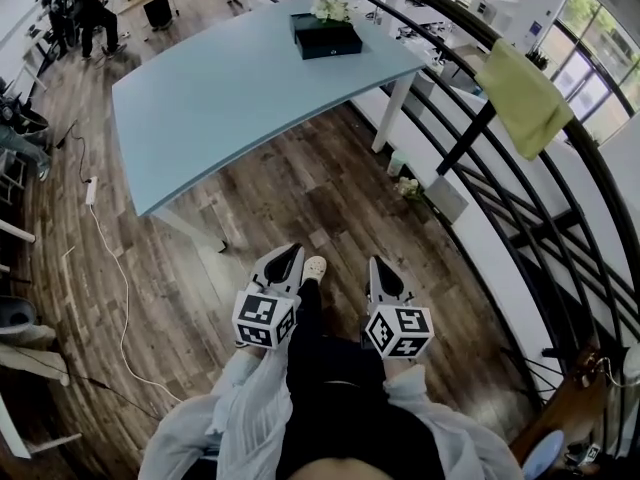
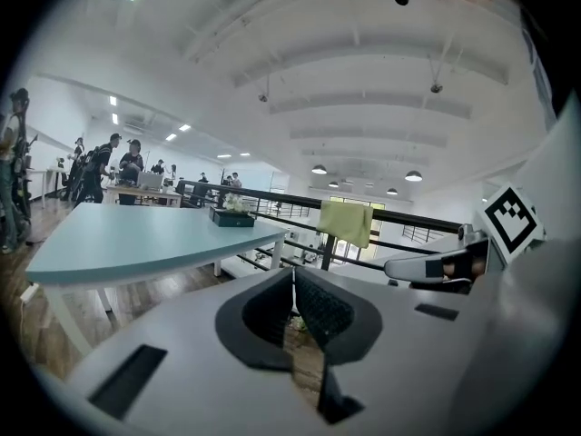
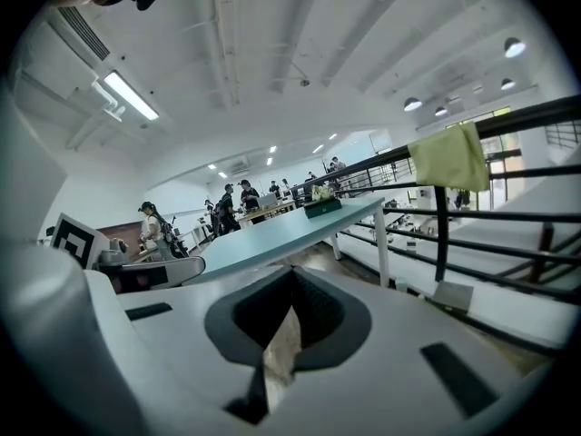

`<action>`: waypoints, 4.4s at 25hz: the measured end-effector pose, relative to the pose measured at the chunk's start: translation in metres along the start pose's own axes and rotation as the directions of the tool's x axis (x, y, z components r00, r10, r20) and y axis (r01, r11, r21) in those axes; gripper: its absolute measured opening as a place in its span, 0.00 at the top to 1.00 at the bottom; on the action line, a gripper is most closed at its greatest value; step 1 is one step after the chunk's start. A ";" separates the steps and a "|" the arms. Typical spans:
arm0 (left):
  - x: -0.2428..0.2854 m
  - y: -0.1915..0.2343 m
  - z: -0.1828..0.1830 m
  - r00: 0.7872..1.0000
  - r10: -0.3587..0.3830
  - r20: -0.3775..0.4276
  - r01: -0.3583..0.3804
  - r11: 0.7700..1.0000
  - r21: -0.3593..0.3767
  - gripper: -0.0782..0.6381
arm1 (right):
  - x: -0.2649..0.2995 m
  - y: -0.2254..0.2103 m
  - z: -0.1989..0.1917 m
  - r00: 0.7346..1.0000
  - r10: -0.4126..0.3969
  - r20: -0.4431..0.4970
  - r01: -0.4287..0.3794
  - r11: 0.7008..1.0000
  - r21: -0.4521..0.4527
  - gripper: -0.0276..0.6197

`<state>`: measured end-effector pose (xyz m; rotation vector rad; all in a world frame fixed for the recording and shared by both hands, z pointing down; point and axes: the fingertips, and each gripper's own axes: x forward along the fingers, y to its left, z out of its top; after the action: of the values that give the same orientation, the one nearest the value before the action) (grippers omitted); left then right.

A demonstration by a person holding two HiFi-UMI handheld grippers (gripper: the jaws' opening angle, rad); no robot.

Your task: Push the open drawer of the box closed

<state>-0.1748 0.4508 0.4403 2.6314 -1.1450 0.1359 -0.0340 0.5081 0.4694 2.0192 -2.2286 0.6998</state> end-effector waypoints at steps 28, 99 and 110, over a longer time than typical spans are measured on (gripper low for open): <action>0.182 0.128 0.076 0.999 -0.037 -0.026 0.037 0.999 -0.001 0.86 | 0.199 -0.045 0.094 0.997 -0.075 -0.030 0.076 0.997 0.033 0.95; 0.507 0.244 0.142 0.988 0.156 -0.023 -0.157 0.986 -0.057 0.86 | 0.517 -0.203 0.251 0.983 0.142 -0.119 -0.144 0.990 -0.006 0.95; 0.512 0.252 0.125 0.980 0.180 -0.082 -0.186 0.980 -0.071 0.86 | 0.518 -0.219 0.231 0.976 0.128 -0.174 -0.129 0.992 0.002 0.95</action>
<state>-0.0112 -0.1099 0.4698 2.4288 -1.3371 0.2194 0.1602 -0.0668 0.4999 1.7467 -2.2702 0.8411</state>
